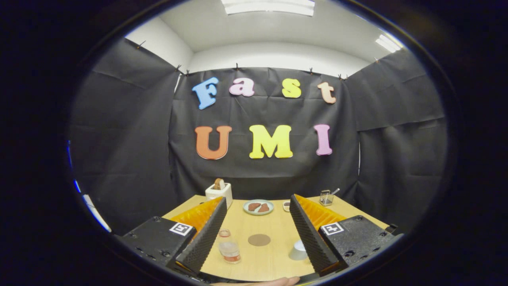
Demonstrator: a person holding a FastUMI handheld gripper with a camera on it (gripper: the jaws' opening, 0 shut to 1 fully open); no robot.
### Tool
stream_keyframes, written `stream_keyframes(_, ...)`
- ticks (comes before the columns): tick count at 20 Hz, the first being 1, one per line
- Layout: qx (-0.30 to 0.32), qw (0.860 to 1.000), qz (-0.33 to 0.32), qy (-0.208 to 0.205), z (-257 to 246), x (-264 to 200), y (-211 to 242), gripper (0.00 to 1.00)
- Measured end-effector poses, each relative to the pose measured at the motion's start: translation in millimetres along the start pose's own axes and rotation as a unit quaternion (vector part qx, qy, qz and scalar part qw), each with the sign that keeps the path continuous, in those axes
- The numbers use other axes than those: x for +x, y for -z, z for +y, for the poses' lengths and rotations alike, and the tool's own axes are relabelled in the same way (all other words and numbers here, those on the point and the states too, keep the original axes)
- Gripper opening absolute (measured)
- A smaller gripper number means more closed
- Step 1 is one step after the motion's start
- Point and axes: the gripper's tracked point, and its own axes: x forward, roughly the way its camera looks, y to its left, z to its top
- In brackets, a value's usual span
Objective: Take the bottle from table, then pour the juice into the cup, finally place the bottle on the coaster
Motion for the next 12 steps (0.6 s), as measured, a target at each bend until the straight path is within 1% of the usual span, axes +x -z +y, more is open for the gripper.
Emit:
stream_keyframes(3, 0.003, 1.0, 0.002, -0.004, 13, 0, 10, 1.0)
stream_keyframes(6, 0.004, 1.0, 0.01, -0.014, 29, 3, 31, 1.0)
stream_keyframes(10, 0.021, 1.0, 0.006, -0.013, 37, 8, 58, 1.0)
stream_keyframes(12, 0.041, 0.999, -0.002, -0.016, 40, 7, 69, 1.0)
